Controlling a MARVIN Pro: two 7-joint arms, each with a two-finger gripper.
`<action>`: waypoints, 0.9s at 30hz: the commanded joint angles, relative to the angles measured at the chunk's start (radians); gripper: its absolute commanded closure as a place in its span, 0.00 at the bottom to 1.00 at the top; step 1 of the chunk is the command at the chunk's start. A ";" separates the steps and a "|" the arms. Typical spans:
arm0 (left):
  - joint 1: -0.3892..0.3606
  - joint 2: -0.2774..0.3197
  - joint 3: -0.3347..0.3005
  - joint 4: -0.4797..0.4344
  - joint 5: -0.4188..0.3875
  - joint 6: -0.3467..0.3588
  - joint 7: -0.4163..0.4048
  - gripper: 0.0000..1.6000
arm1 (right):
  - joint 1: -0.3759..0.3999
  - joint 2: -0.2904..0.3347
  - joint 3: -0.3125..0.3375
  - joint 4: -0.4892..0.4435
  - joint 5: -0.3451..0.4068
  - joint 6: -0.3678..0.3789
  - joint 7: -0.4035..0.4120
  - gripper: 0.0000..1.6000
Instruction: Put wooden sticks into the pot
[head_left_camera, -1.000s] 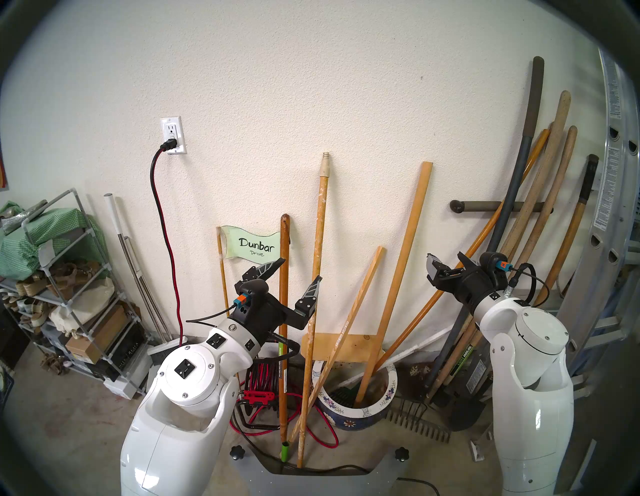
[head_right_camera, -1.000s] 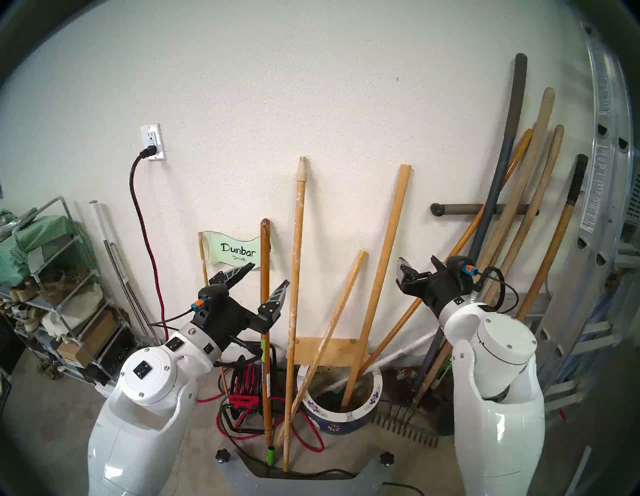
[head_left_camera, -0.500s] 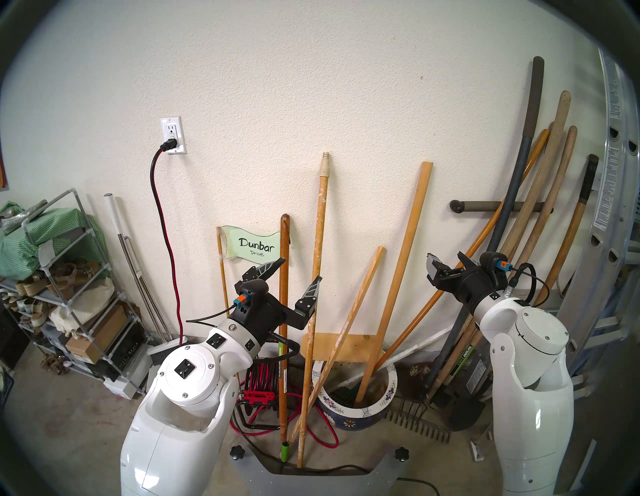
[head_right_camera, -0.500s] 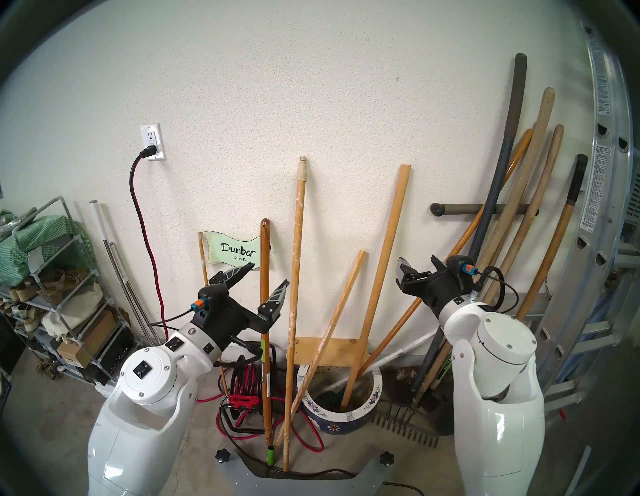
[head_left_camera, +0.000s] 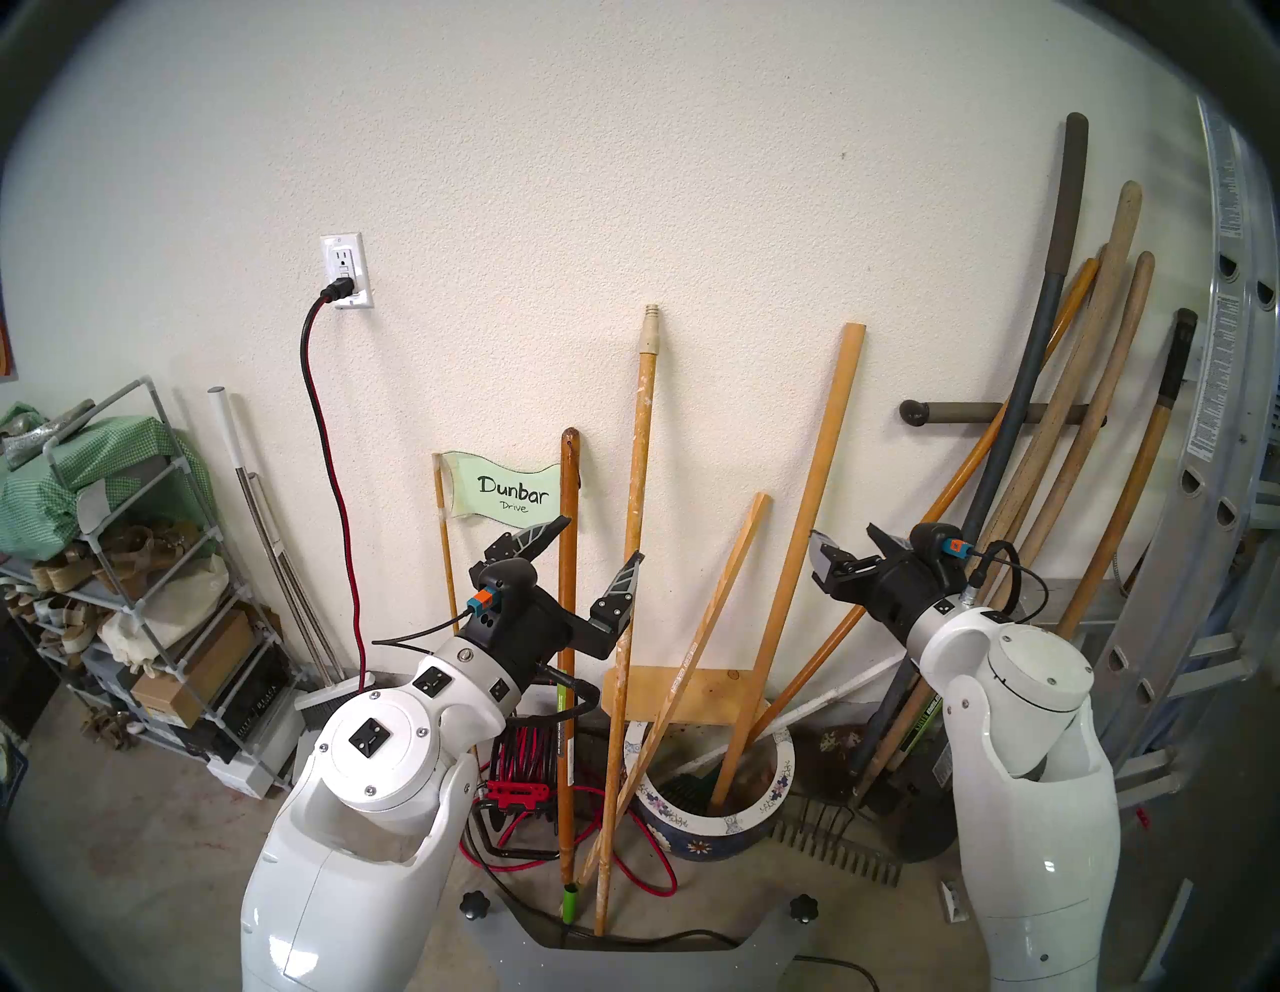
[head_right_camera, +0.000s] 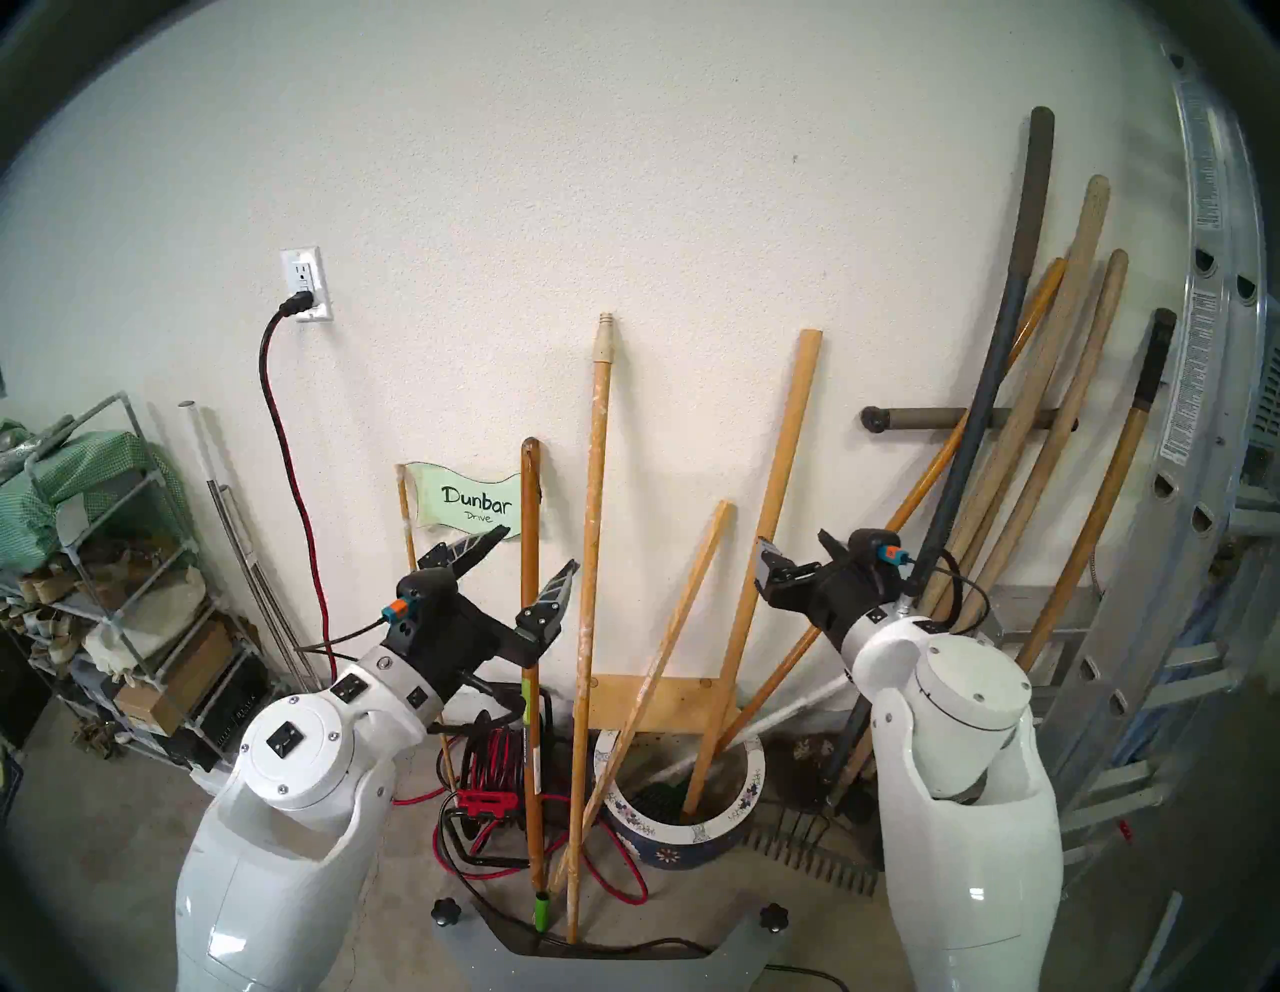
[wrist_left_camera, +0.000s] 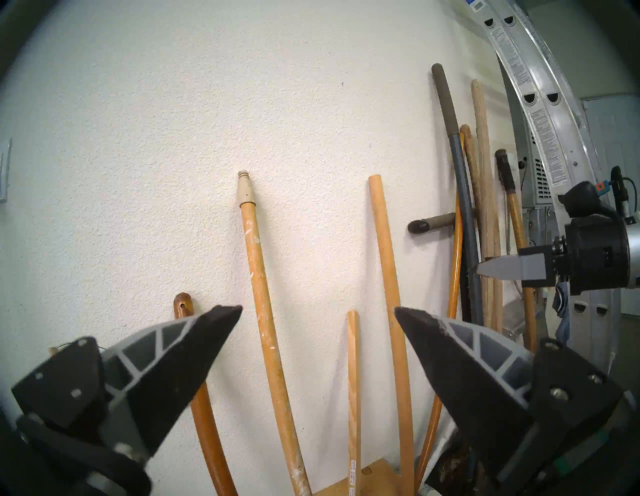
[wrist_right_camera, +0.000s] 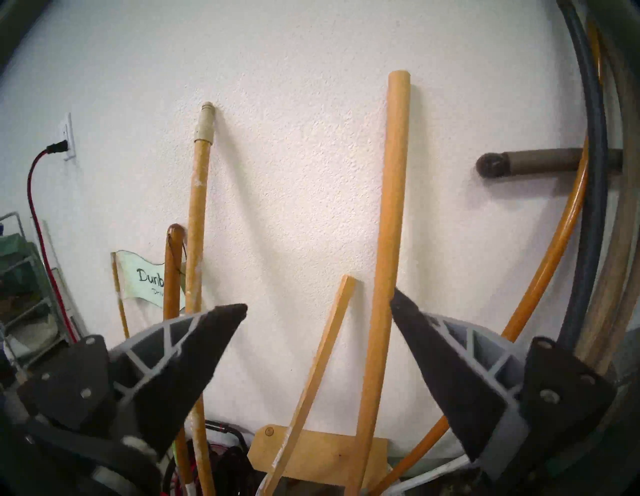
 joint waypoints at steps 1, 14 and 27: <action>0.000 0.000 0.000 0.000 0.000 0.000 0.000 0.00 | 0.059 0.012 -0.033 0.054 0.019 0.005 0.042 0.00; 0.000 0.000 0.000 0.000 0.000 0.000 0.000 0.00 | 0.070 0.021 -0.092 0.115 0.009 -0.003 0.074 0.00; 0.000 0.000 0.000 0.000 0.000 0.000 0.000 0.00 | 0.026 0.002 -0.150 0.102 0.000 -0.005 0.075 0.00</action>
